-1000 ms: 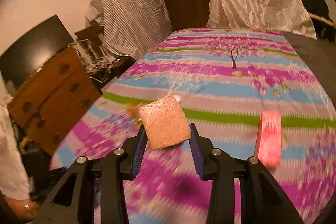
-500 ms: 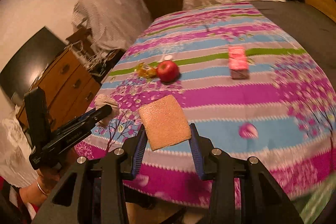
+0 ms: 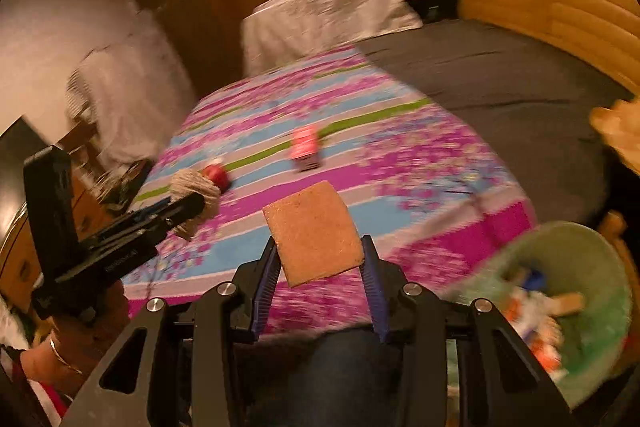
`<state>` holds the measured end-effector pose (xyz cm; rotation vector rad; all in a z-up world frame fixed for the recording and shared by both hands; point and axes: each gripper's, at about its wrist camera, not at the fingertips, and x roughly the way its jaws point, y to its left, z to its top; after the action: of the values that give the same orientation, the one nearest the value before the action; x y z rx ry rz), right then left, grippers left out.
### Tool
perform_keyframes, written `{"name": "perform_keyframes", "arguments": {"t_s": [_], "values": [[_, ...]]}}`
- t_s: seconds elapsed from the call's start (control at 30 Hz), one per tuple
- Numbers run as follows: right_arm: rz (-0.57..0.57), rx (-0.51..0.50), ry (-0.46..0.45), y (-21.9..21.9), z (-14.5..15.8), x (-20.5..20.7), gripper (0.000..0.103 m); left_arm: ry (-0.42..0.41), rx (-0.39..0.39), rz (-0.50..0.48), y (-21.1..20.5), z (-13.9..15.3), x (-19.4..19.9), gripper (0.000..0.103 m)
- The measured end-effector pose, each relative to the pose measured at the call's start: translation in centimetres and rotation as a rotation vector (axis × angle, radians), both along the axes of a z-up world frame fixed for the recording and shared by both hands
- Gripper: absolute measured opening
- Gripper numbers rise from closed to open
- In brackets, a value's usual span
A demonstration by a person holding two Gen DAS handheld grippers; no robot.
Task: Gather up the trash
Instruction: 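Carry the beige cloth and tan sponge over the green bin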
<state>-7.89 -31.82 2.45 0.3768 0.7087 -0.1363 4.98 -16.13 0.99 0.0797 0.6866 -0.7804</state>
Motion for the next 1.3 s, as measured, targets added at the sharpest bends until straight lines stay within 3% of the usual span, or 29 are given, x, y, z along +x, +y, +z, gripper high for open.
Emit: {"name": "perform_keyframes", "arguments": {"t_s": [0.3, 0.63, 0.87, 1.1, 1.3], "values": [[-0.276, -0.024, -0.007, -8.9, 2.0, -10.3, 0.041, -0.041, 0.027, -0.251, -10.9, 1.3, -3.8, 0.036], [-0.442, -0.043, 0.06, -14.9, 1.7, -16.7, 0.041, -0.043, 0.073, -0.448, -19.1, 1.4, -8.1, 0.036], [-0.471, -0.065, 0.152, -16.4, -0.6, -18.2, 0.041, -0.044, 0.141, -0.549, -23.4, -0.4, -10.7, 0.036], [-0.45, -0.09, 0.205, -16.4, -2.2, -17.5, 0.041, -0.059, 0.234, -0.565, -25.0, -3.0, -12.2, 0.036], [-0.427, -0.093, 0.217, -16.4, -3.1, -16.4, 0.041, -0.075, 0.252, -0.56, -25.3, -3.2, -12.2, 0.036]]}}
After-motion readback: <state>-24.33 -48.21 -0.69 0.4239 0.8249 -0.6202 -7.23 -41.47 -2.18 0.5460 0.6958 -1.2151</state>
